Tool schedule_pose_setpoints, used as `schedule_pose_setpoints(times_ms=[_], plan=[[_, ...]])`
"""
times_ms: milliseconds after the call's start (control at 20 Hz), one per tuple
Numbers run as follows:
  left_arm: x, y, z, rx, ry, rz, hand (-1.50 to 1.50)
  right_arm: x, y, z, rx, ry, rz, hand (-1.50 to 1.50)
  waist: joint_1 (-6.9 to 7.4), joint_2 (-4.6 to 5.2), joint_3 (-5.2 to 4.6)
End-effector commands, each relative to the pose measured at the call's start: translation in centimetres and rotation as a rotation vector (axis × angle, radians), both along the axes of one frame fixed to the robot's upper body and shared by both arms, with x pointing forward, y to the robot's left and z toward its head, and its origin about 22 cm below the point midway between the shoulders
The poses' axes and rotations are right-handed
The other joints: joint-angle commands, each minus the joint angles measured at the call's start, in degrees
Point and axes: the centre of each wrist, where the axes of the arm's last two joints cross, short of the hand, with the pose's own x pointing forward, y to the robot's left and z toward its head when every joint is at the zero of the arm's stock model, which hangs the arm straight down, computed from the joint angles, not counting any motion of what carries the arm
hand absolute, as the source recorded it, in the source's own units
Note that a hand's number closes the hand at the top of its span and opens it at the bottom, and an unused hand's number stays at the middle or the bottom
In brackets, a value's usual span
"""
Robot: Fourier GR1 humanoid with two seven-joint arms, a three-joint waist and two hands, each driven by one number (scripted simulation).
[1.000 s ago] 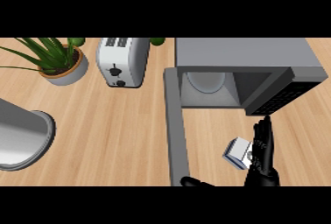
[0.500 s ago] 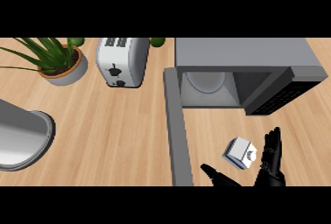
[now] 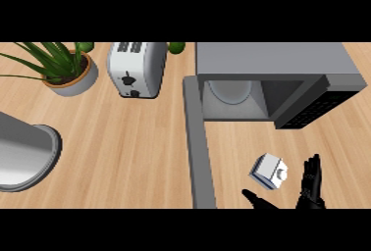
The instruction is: Pick up the milk, place it into the microwave and close the microwave
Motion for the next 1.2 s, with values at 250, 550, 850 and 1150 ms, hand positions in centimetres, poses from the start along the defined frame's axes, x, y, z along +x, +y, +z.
schedule_pose_setpoints(times_ms=[250, 550, 850, 1150], plan=[[-2.2, -1.5, -0.4, -0.004, -0.006, -0.001, -1.5, -0.6, -0.9, -5.0, 0.015, -0.001, 0.021, -1.5, 0.28, 0.0, -0.02], [-1.4, -0.2, -0.8, -0.008, -0.007, 0.001, -1.5, 1.9, -2.1, -6.2, -0.004, 0.005, 0.006, -1.5, 0.2, 0.03, -0.04], [-2.2, 0.3, 0.9, 0.004, -0.02, -0.001, -1.5, 1.9, -2.4, -9.3, -0.039, 0.023, 0.024, -1.5, 0.37, 0.03, -0.02], [-0.1, 1.0, 0.7, 0.012, -0.014, 0.002, -1.5, 3.1, -4.8, -10.6, -0.027, 0.023, 0.049, 1.5, 0.21, 0.08, -0.02]])
